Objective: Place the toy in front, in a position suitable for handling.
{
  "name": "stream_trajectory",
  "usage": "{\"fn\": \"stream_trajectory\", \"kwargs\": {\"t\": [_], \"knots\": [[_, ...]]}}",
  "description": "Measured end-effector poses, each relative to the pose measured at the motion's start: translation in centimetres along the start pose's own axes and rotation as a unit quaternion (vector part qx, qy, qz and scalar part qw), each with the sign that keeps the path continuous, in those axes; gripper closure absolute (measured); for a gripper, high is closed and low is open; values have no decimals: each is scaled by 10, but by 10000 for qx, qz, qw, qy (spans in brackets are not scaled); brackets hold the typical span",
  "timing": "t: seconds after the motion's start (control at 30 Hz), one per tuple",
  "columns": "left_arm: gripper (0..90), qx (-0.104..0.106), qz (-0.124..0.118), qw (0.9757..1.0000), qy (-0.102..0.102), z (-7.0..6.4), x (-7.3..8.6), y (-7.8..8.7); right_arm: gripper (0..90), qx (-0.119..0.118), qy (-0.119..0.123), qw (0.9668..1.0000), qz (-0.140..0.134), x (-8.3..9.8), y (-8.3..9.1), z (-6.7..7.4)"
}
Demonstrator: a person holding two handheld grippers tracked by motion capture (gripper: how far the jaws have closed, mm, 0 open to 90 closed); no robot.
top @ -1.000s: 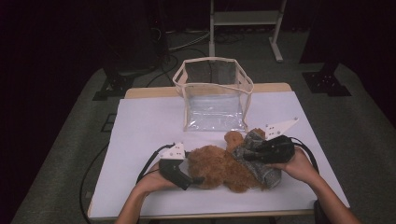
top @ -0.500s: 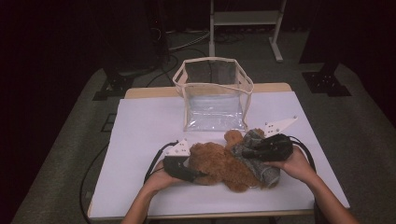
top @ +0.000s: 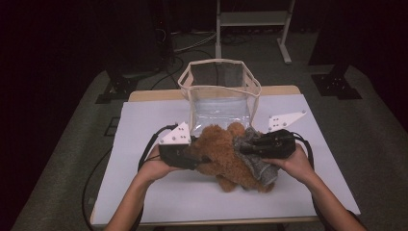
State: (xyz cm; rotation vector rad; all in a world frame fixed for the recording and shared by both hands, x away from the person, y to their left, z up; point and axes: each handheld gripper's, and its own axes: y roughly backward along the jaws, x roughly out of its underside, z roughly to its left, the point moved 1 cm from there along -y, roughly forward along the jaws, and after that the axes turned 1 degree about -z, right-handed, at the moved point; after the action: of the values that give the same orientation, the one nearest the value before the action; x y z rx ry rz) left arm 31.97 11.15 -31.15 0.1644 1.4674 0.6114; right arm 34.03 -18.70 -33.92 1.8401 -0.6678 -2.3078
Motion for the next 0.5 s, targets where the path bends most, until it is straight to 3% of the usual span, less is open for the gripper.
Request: {"fn": "stream_trajectory", "kwargs": {"t": [0.07, 0.17, 0.27, 0.4, 0.5], "knots": [[442, -40, 9, 10000, -59, 1, -6, 4, 801, -18, 26, 10000, -59, -5, -1, 1], [441, -119, 60, 9996, -240, 4, -28, 22, 802, -139, 146, 9993, -324, -24, -7, 8], [437, -146, 177, 9991, -359, 5, -36, 30, 802, -253, 165, 9984, -475, -30, -9, 10], [421, -95, 334, 9989, -301, 4, -25, 19, 802, -267, 29, 9987, -436, -17, -12, 4], [412, -1, 247, 9995, -184, 3, -17, 8, 801, -216, -263, 9989, -330, 4, -8, -6]]}}
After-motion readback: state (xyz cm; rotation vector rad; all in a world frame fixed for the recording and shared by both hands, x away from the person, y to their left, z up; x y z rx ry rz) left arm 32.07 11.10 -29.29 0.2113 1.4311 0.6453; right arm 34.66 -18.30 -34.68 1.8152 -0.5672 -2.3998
